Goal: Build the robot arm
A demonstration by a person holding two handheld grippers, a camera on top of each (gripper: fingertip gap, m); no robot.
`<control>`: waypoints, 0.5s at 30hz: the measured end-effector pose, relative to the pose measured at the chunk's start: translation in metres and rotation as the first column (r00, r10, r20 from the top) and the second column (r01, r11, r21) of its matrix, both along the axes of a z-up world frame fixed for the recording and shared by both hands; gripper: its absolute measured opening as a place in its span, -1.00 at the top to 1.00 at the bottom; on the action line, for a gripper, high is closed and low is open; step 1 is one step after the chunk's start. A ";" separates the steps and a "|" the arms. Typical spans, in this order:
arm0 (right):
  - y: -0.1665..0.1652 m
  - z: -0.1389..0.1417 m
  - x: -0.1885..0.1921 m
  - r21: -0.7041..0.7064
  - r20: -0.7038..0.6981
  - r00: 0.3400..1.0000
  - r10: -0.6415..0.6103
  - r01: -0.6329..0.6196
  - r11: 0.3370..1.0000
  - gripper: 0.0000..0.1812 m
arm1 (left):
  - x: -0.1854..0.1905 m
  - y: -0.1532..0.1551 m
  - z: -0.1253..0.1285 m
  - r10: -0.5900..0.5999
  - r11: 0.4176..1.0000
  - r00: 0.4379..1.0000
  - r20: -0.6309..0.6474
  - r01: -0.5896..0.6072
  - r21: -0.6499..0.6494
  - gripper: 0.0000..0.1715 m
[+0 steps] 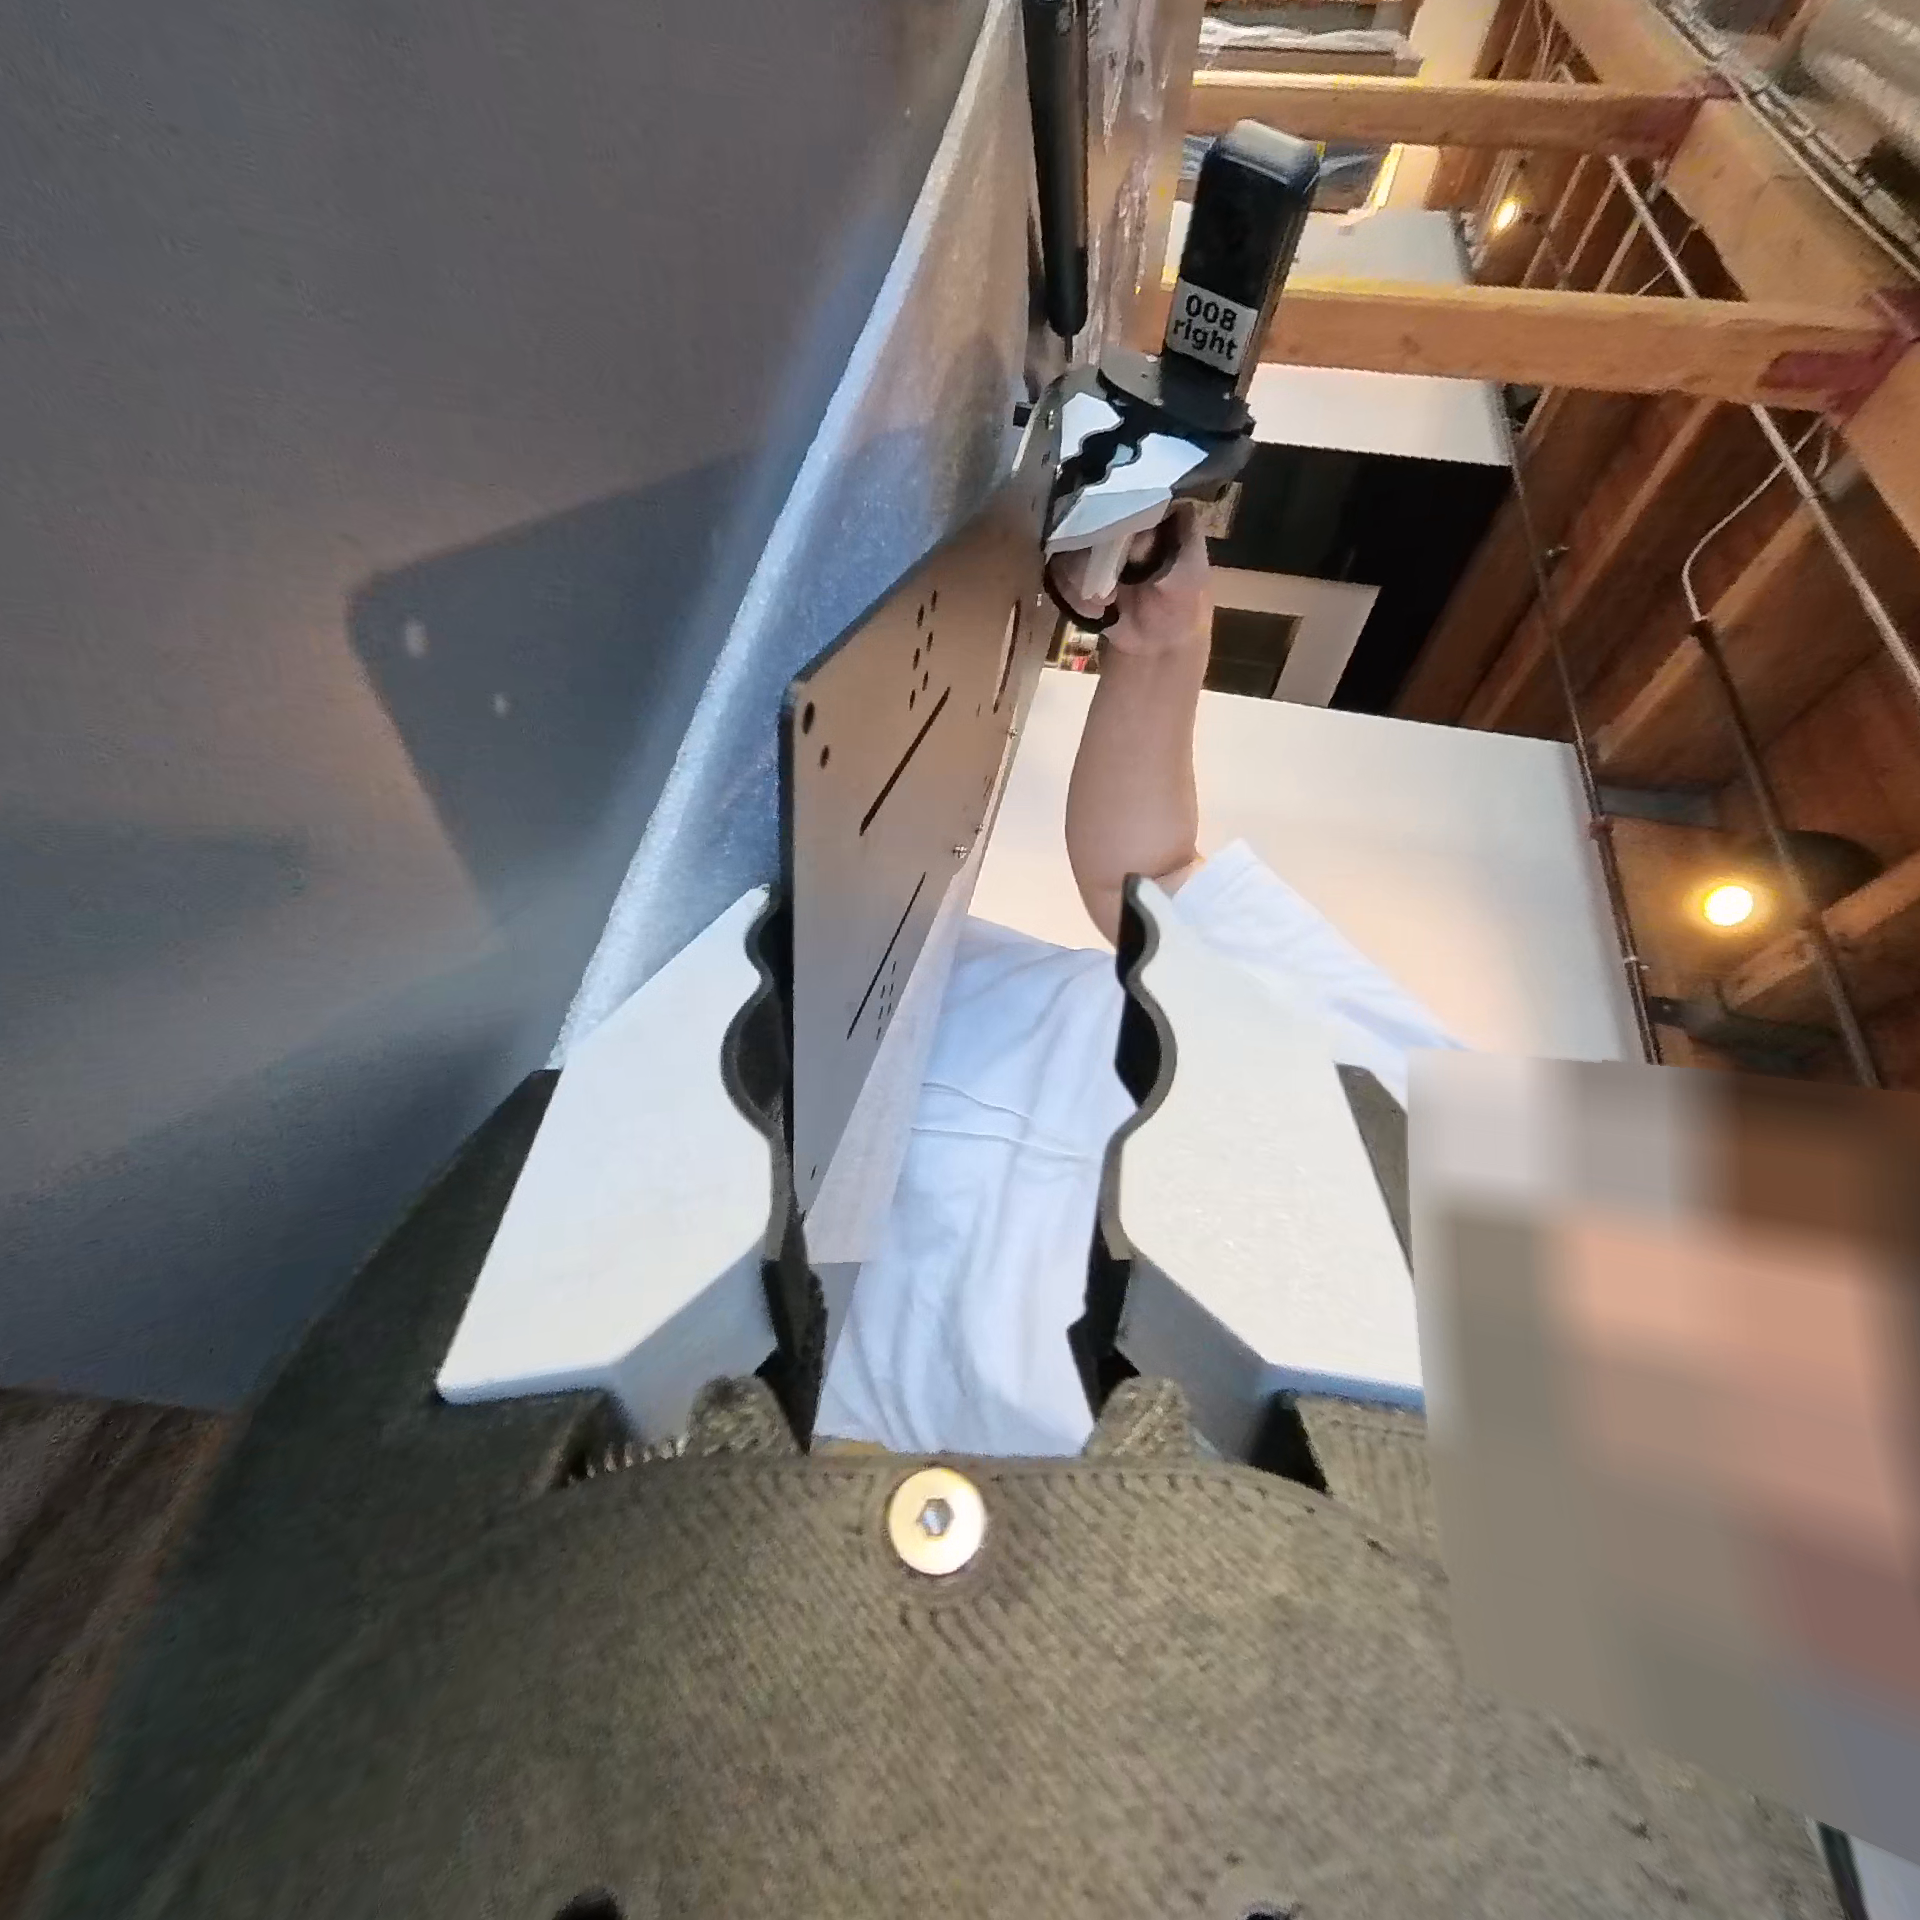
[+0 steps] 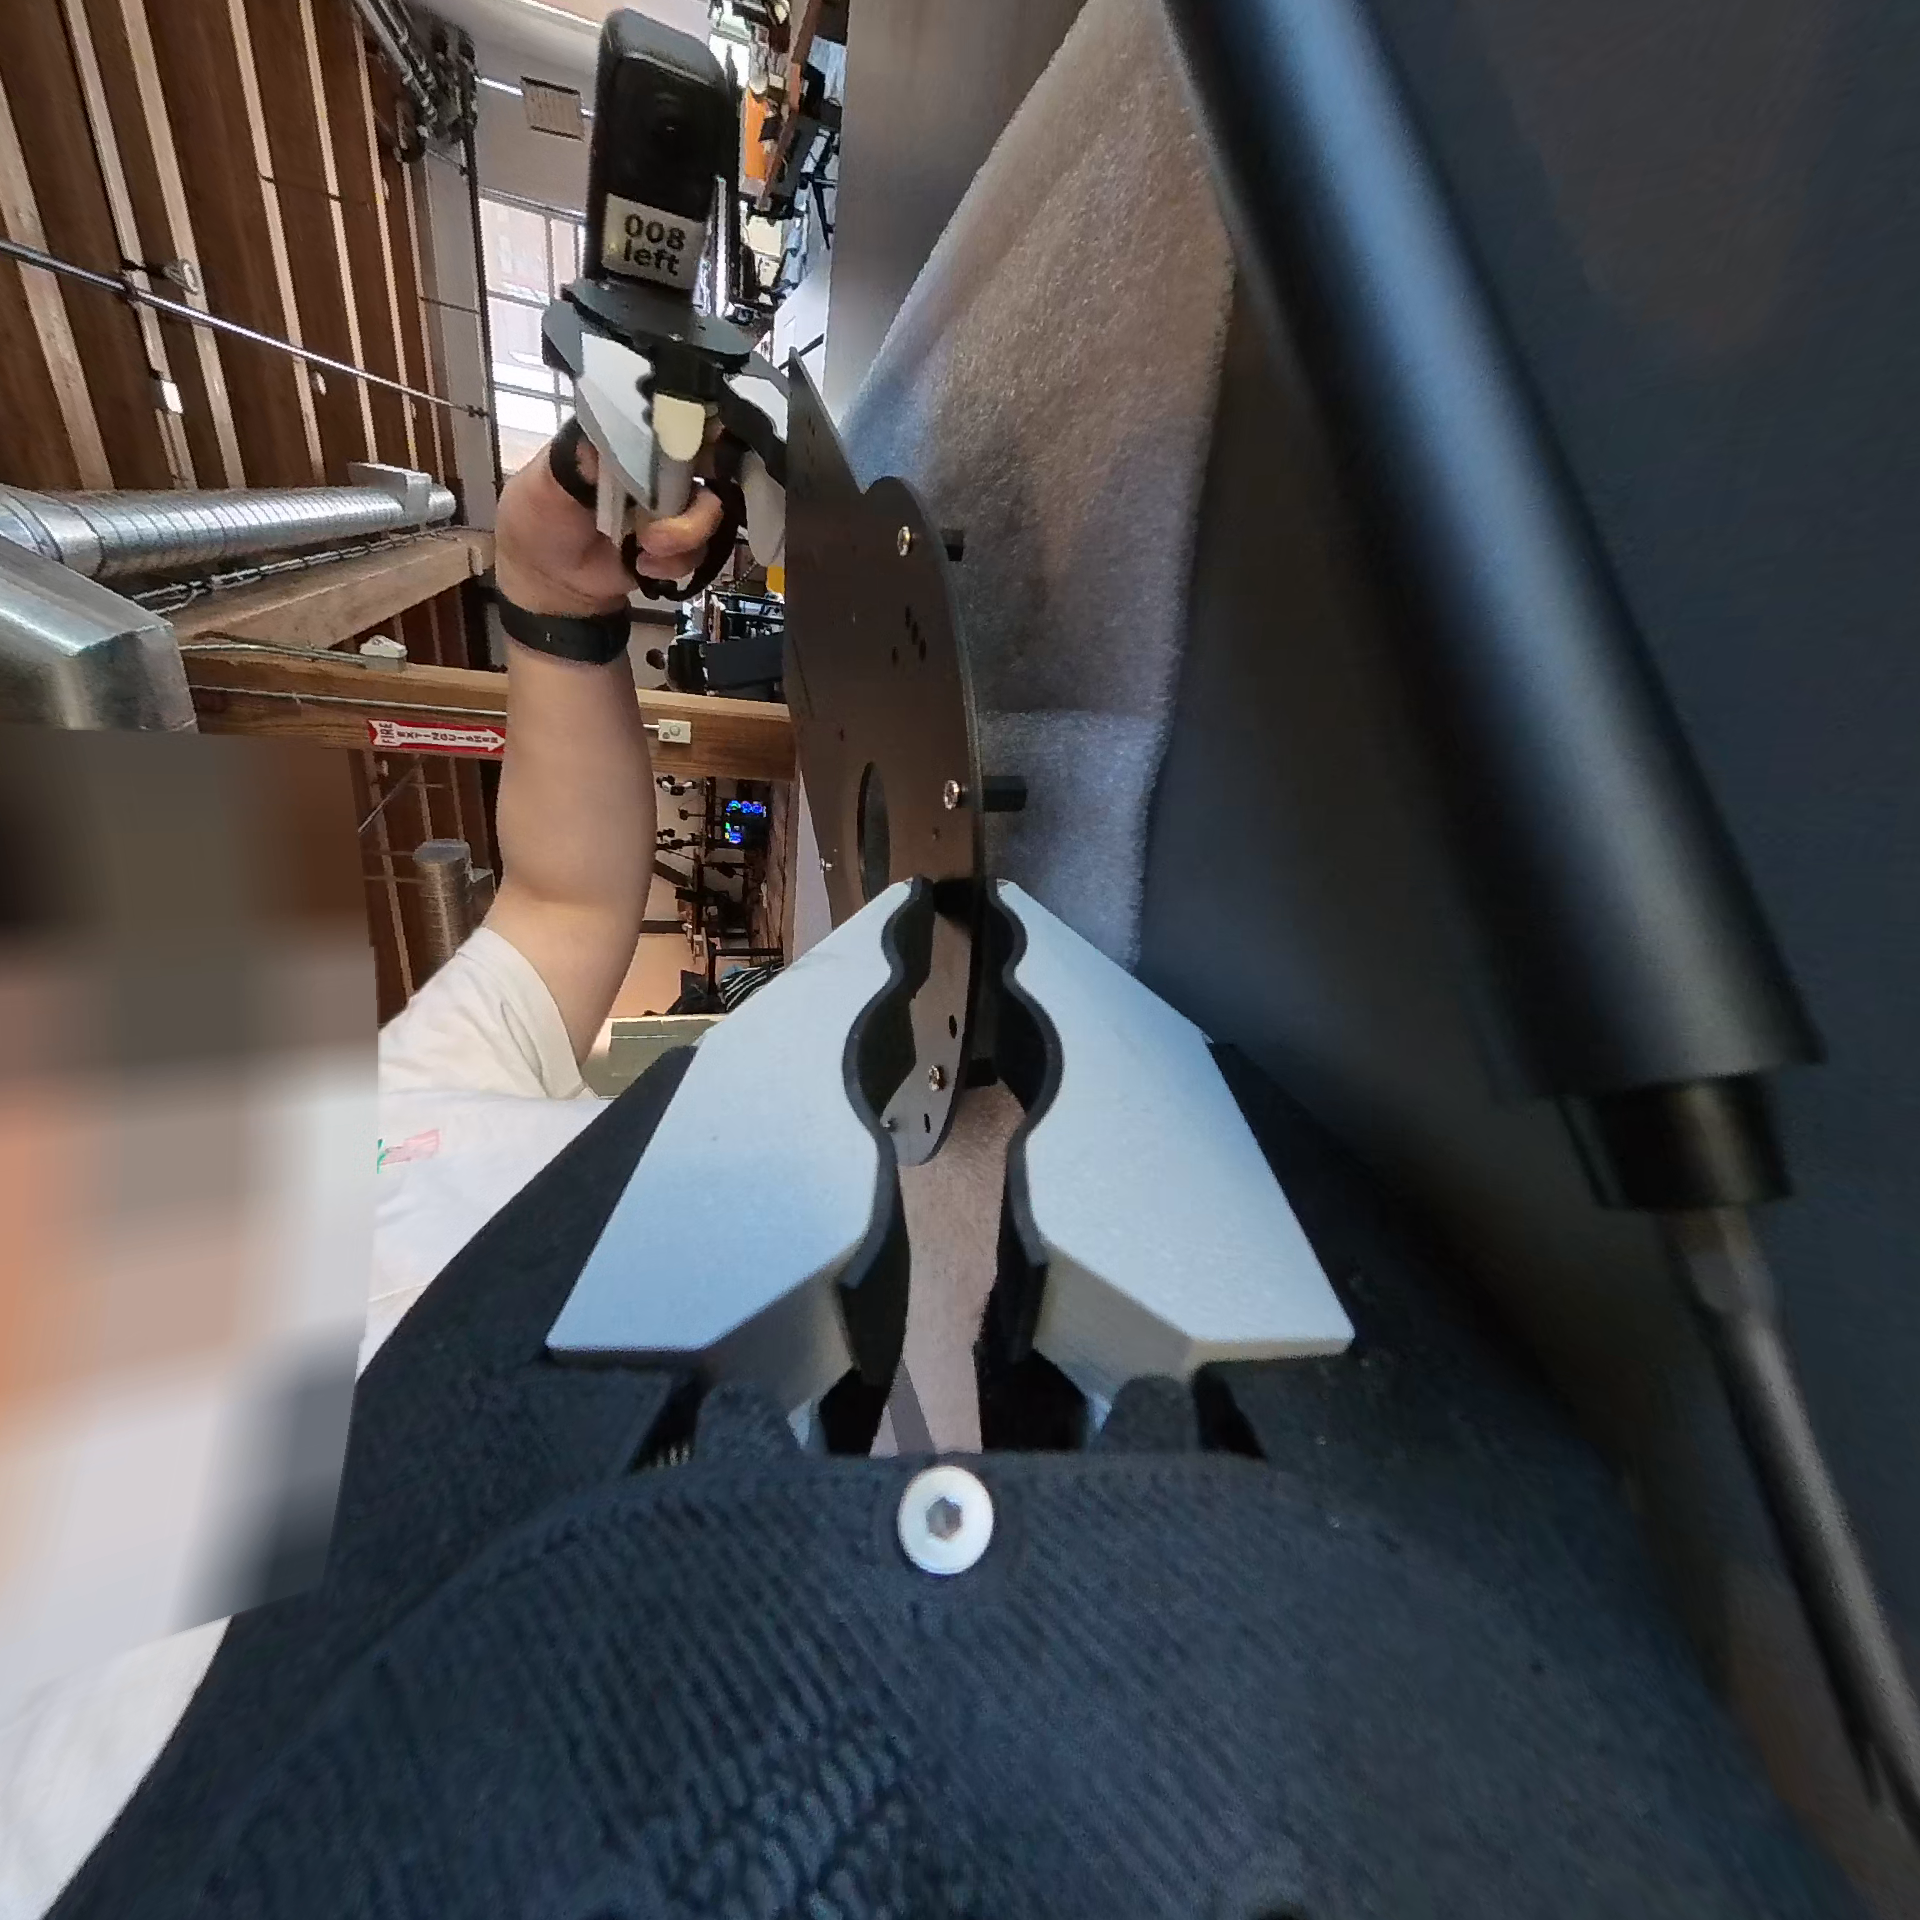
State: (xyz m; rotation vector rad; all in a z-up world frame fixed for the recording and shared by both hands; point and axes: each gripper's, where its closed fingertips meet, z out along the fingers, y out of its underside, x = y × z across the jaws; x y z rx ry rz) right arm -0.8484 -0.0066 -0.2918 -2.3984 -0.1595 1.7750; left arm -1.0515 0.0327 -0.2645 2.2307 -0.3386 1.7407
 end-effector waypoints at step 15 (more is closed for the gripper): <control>-0.009 0.008 -0.003 0.108 0.324 0.932 0.162 -0.206 0.973 0.49 | 0.001 -0.001 -0.004 -0.003 0.999 0.997 -0.079 0.007 0.049 0.32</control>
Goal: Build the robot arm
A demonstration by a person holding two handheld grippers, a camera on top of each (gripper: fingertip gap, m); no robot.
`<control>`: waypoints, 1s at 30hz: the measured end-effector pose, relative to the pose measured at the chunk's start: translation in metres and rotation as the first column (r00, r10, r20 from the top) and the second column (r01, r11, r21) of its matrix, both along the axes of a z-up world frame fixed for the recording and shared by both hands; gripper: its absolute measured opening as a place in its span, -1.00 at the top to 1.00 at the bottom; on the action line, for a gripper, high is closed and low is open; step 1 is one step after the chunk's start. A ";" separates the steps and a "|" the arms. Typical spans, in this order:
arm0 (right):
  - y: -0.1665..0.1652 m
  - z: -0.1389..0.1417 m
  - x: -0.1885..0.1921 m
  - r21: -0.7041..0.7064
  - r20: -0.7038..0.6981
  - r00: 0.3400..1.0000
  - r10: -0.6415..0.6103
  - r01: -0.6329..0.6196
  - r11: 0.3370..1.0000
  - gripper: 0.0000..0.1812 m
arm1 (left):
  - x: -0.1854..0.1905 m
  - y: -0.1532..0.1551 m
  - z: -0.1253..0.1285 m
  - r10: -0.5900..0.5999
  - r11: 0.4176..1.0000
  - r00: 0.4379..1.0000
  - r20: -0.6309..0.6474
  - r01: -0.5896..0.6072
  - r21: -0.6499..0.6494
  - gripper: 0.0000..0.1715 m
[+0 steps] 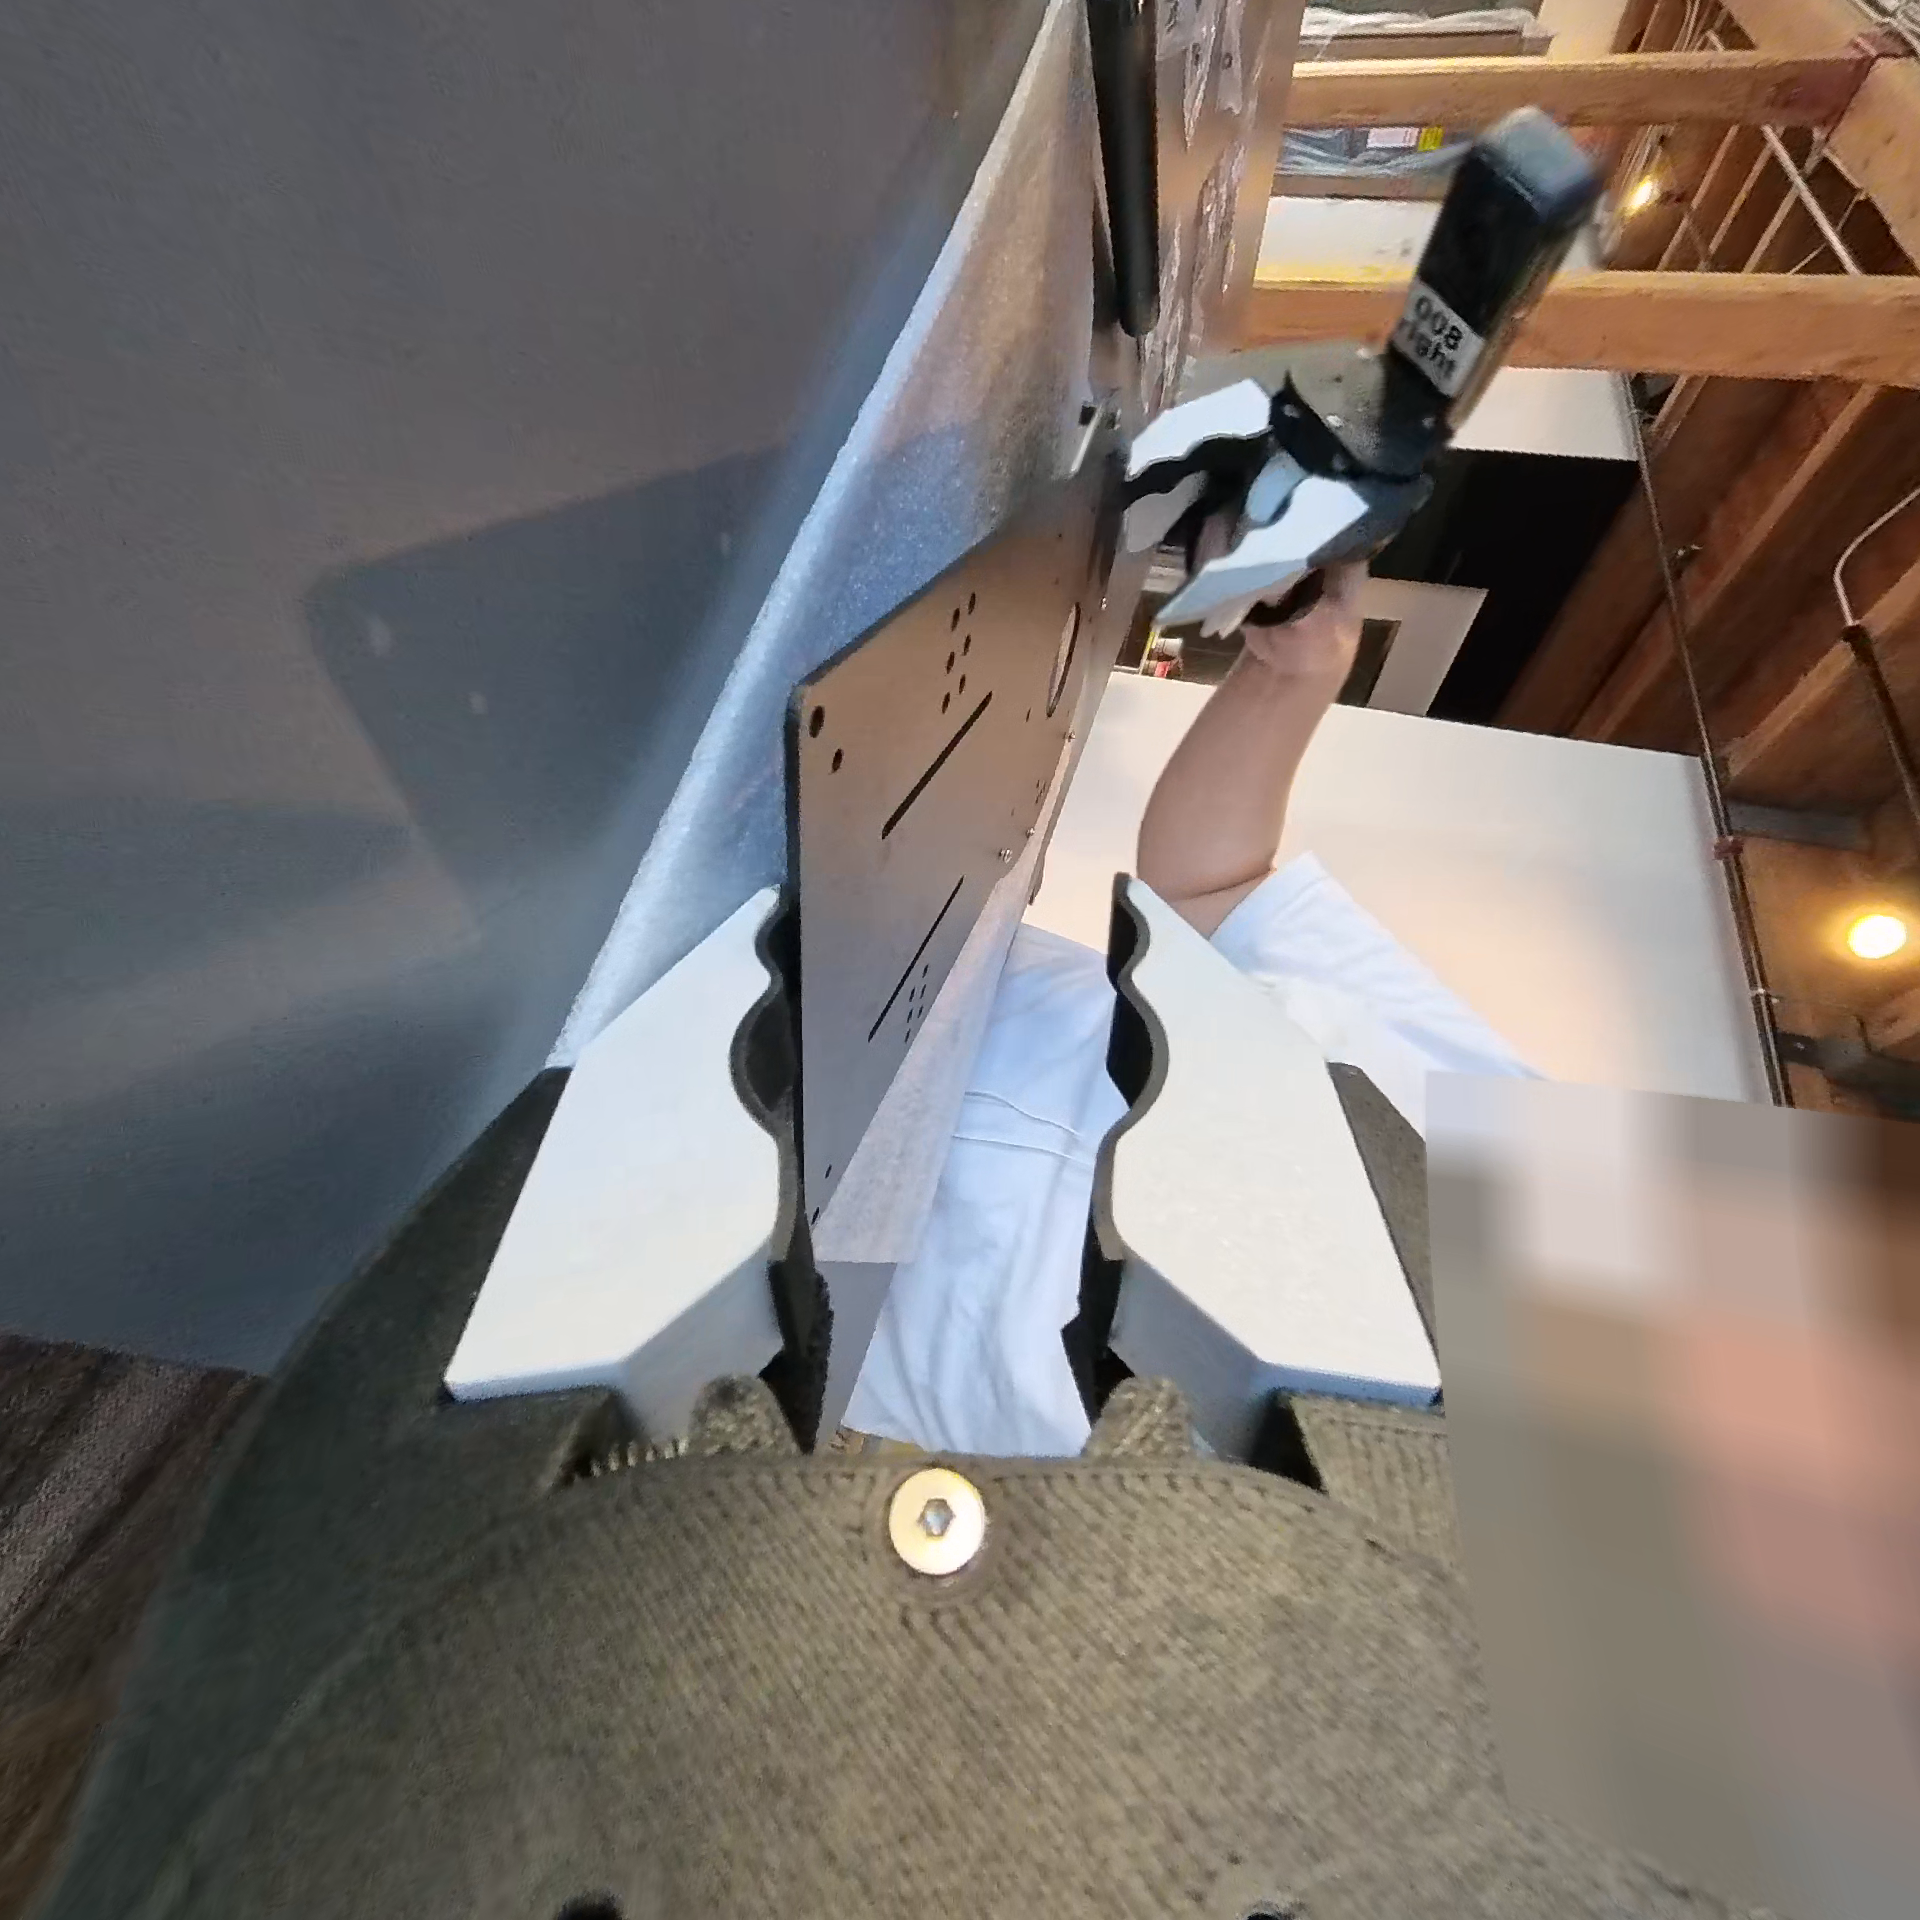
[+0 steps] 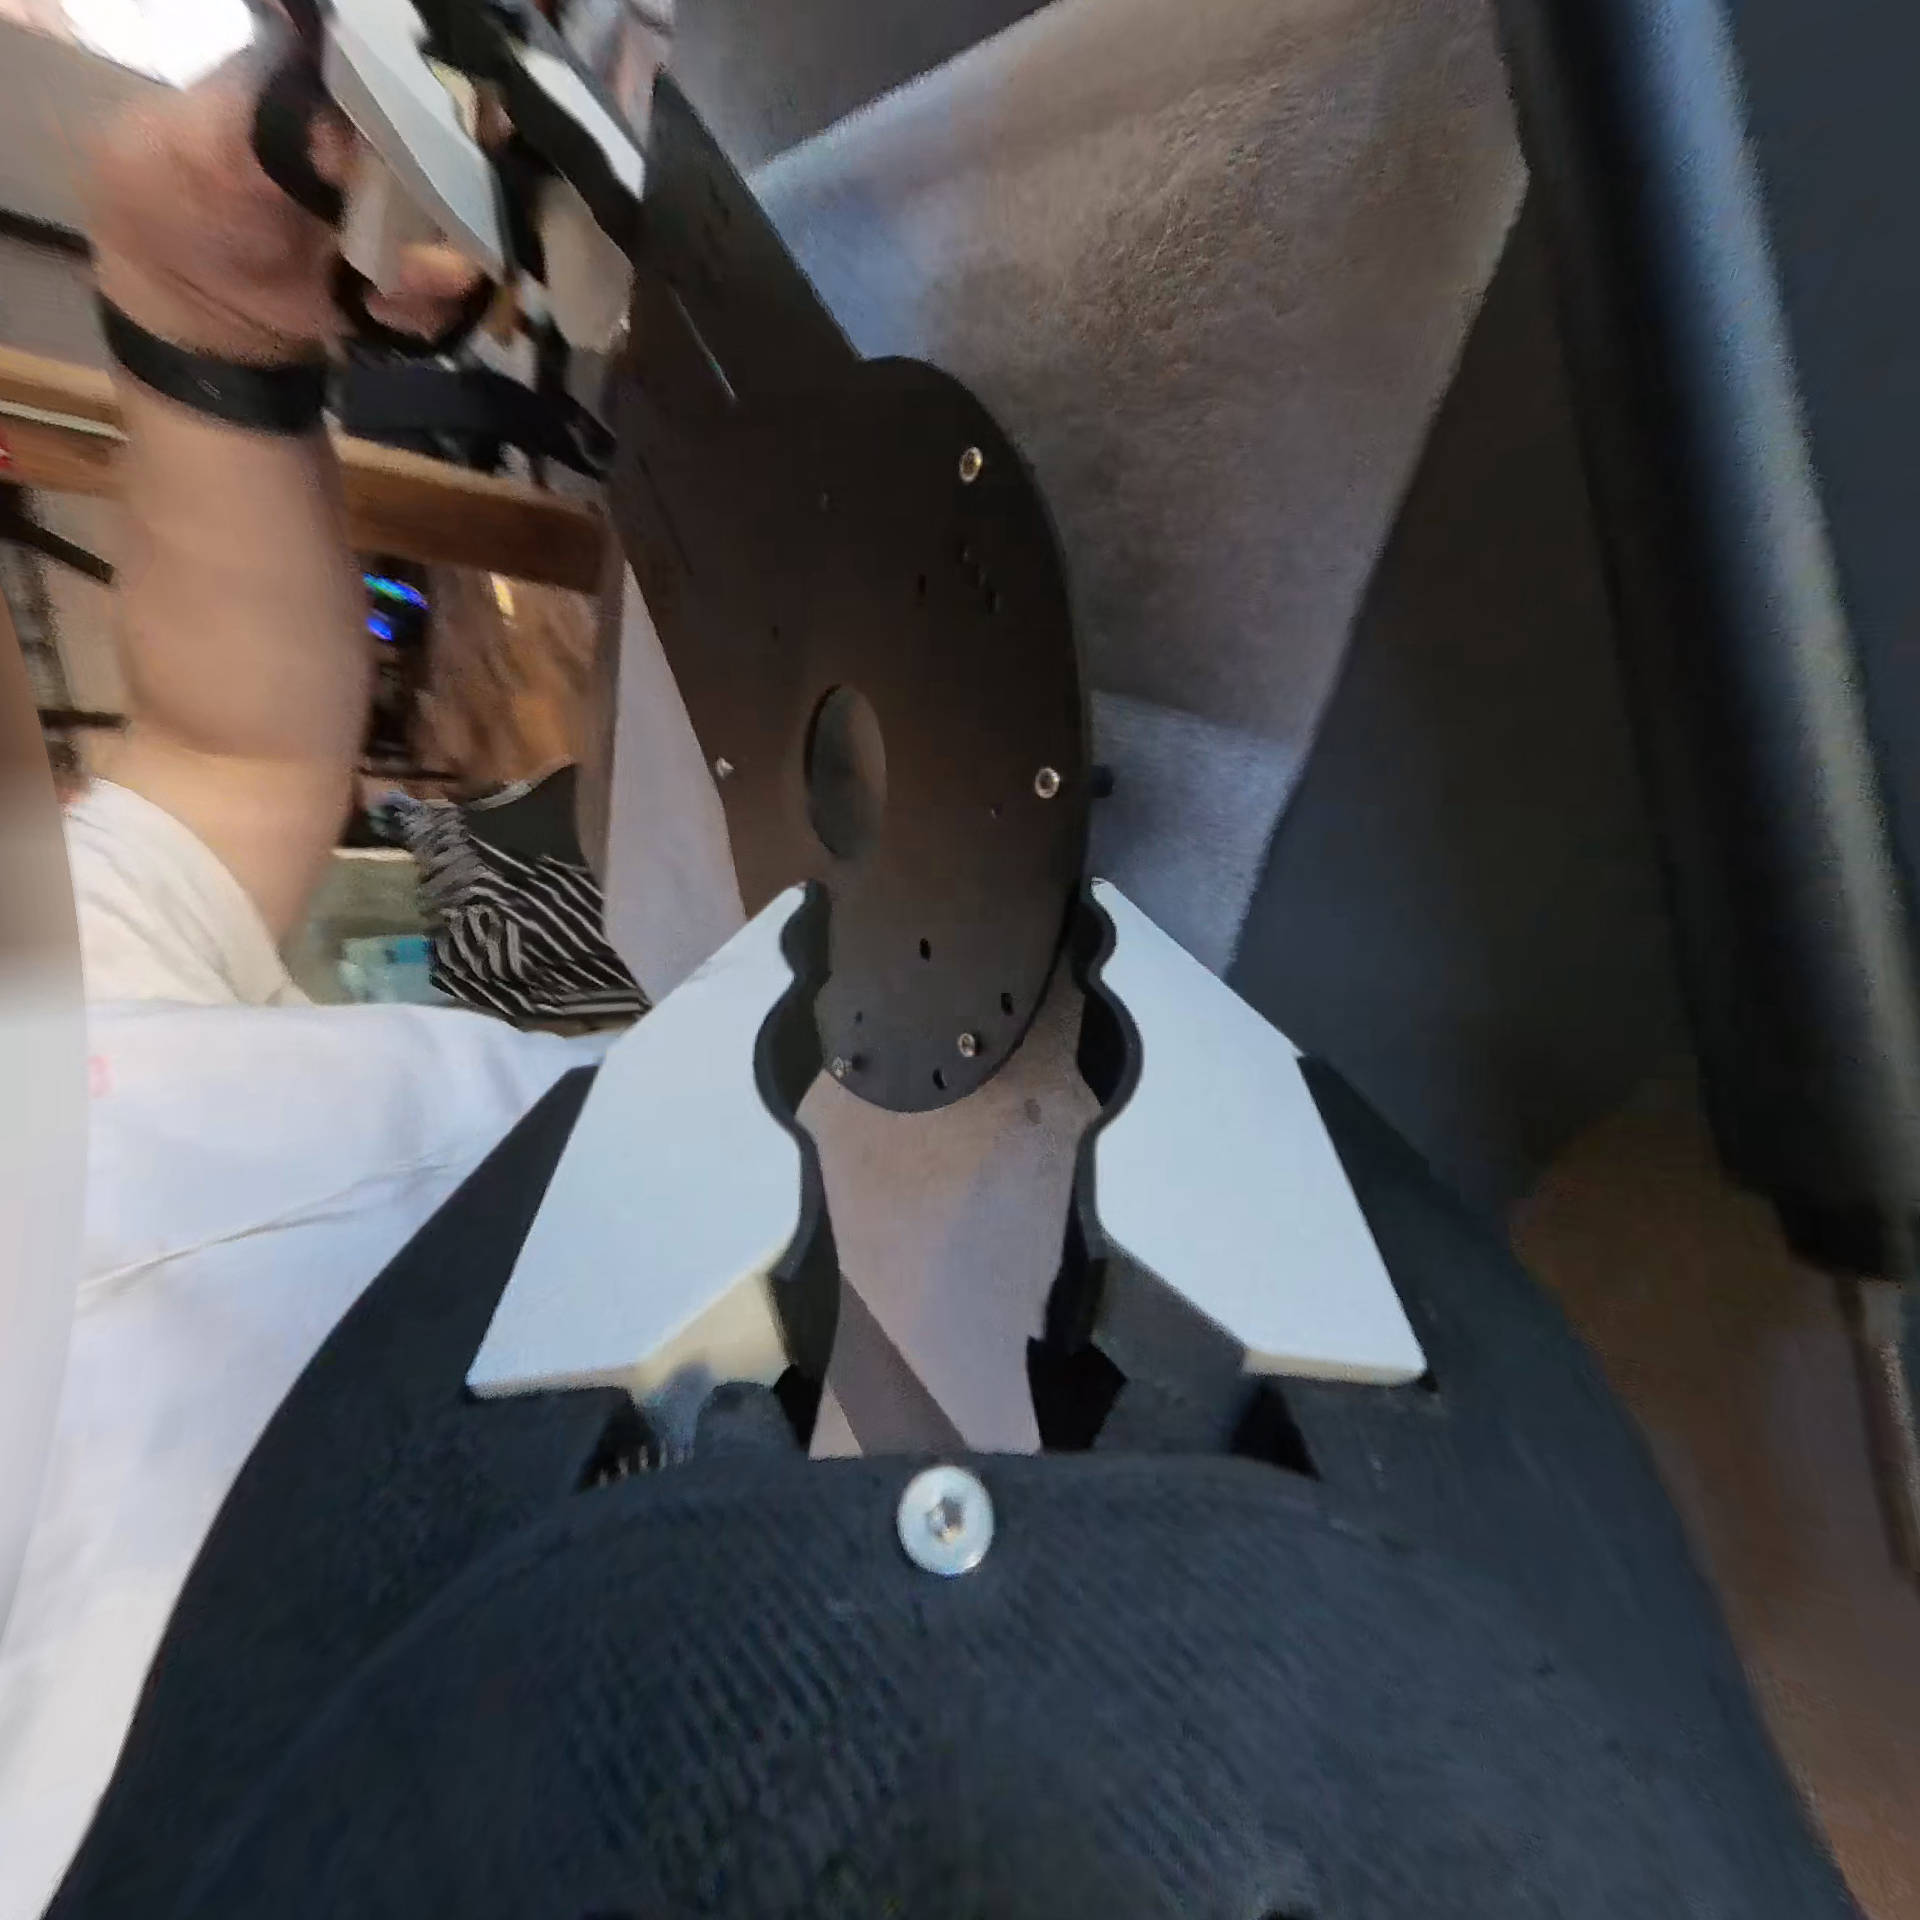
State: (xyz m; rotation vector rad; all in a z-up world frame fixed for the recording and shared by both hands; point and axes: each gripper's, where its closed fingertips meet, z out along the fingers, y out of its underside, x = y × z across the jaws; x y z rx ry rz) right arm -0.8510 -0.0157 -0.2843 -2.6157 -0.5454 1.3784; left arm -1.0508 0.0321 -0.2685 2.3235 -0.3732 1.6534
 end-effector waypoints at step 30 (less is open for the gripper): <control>-0.021 0.020 -0.230 0.715 0.617 0.756 -0.216 -0.654 -0.248 0.70 | -0.001 0.001 -0.003 0.014 1.000 1.000 0.008 -0.014 0.012 0.40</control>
